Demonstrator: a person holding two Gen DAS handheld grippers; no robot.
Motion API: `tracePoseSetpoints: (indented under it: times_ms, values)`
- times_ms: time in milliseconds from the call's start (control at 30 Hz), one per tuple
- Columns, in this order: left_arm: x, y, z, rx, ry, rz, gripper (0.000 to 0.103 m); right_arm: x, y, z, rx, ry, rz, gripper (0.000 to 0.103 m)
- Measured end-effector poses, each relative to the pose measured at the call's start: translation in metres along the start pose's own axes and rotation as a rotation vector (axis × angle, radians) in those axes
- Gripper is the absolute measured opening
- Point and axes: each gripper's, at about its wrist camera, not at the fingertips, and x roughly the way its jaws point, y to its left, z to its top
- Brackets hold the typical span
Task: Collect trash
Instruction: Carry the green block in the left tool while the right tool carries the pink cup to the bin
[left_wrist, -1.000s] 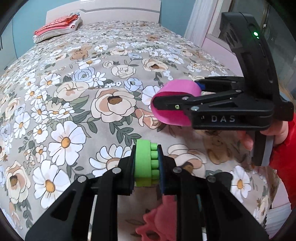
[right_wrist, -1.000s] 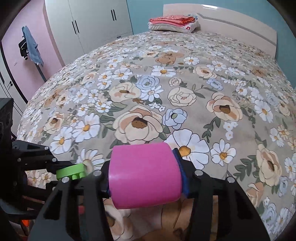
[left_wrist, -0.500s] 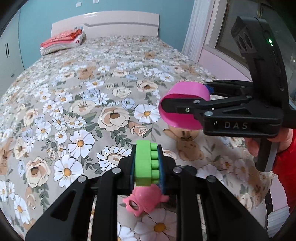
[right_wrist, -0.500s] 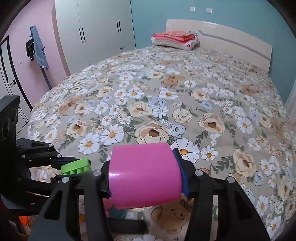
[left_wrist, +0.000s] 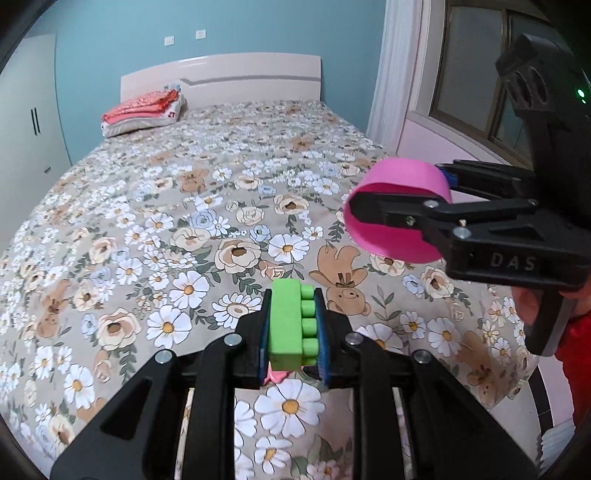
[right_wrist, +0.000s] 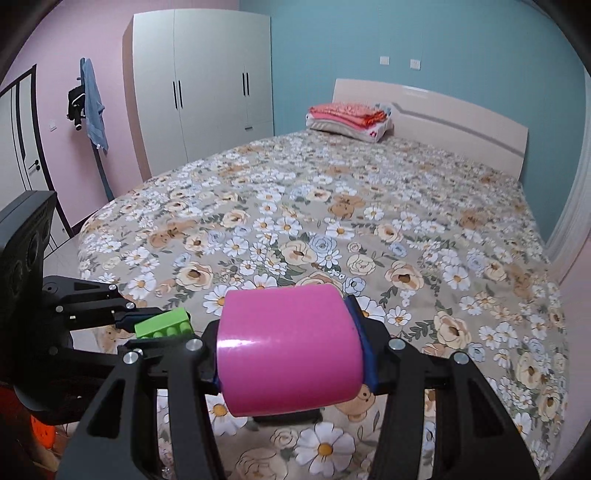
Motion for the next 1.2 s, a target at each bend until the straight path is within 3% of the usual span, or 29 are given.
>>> tracePoseSetpoints:
  times_ms: [633,1033,1200]
  values:
    - [-0.118,-0.051,-0.022,-0.046,-0.065,0.111,0.021,-0.149,0.049,-0.043,0.019,-0.107,-0.098,0.055]
    - [-0.176,-0.064,-0.057,-0.138,-0.118,0.223,0.021,-0.204,0.084,-0.070,0.005,-0.160,-0.115,0.055]
    - [-0.187,-0.066,-0.077,-0.159,-0.115,0.223,0.021,-0.213,0.093,-0.089,0.015,-0.165,-0.104,0.055]
